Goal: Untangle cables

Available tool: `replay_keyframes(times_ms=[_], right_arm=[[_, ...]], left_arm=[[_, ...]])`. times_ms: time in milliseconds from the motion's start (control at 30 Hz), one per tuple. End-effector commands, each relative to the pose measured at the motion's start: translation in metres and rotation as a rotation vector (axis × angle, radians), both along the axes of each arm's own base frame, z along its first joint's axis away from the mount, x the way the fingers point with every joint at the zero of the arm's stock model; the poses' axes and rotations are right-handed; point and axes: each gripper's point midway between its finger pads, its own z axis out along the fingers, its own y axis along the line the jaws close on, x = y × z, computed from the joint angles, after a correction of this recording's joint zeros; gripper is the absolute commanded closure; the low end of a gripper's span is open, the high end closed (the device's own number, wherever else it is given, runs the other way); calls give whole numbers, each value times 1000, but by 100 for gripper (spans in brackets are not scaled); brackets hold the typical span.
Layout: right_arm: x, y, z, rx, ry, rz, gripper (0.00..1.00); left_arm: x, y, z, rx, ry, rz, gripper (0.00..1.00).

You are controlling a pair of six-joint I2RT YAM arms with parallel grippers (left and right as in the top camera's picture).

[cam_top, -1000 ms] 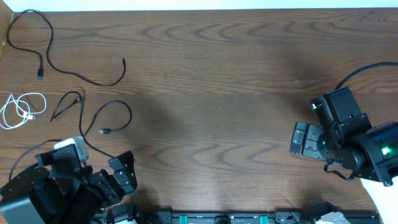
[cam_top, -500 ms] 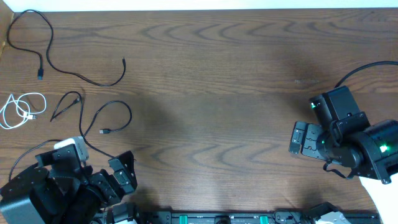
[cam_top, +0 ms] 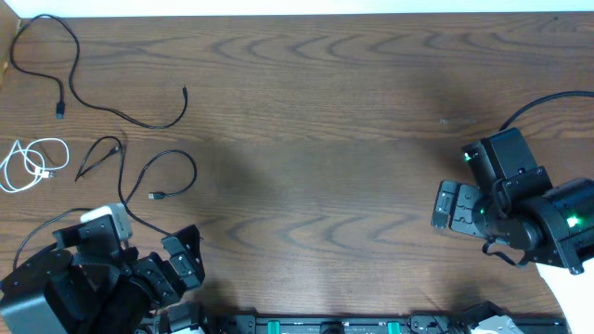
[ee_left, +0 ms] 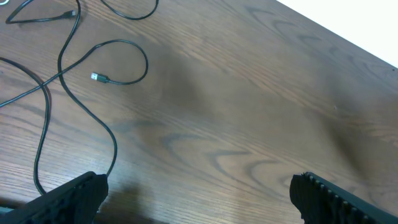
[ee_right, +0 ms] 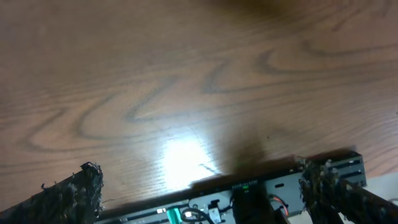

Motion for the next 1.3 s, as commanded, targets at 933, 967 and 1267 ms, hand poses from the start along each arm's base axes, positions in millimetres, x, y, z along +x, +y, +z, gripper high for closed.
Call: replay_keyframes(times_ms=[933,967,1267], right_arm=[[72,-18,-71,92,-647,43,1],[72,-20,-72,94,-667,35,1],[72,-28,-90,133,-848,8,1]], left_arm=[[-1,-3,4,4,-17,-19,2],[-1,-3,4,4,-17,-19,2],[-1,-3,4,4,-17,-19,2]])
